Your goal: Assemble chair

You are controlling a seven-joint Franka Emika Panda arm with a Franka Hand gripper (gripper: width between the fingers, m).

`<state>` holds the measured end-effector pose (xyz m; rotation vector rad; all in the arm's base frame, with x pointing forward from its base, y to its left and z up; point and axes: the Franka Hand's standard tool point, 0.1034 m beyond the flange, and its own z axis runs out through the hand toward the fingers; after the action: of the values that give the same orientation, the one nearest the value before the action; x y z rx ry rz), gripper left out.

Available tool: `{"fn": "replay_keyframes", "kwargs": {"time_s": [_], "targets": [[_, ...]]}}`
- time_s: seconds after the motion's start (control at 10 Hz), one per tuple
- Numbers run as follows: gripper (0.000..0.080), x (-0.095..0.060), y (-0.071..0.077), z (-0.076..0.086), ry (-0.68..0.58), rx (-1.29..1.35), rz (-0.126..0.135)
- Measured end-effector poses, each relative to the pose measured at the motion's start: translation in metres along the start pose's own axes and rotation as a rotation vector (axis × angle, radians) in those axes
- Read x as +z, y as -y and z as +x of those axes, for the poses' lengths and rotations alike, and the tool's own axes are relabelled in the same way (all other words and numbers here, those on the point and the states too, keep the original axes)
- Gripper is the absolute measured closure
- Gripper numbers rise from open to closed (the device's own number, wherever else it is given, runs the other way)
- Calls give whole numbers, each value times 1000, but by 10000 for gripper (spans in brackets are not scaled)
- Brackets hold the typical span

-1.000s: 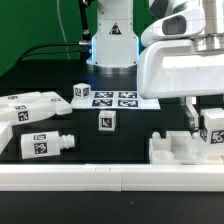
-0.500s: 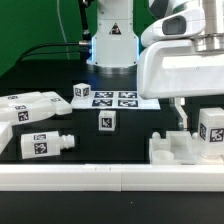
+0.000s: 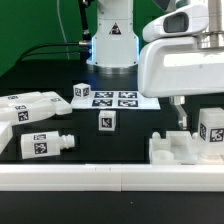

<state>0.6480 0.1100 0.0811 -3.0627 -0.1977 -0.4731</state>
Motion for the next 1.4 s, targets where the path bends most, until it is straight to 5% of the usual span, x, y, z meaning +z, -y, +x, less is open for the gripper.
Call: {"fn": "replay_keyframes", "kwargs": {"time_s": [0.3,0.6,0.8,0.9,1.0,1.4], "targets": [[150,2,6,-7,187,24,16],[150,2,5,-7,195,58,13],[398,2,5,-7,196,58,13],[398,2,5,-7,196,58,13],[515,2,5,-7,196,69,12],[515,3,6,-7,197,188,2]]}}
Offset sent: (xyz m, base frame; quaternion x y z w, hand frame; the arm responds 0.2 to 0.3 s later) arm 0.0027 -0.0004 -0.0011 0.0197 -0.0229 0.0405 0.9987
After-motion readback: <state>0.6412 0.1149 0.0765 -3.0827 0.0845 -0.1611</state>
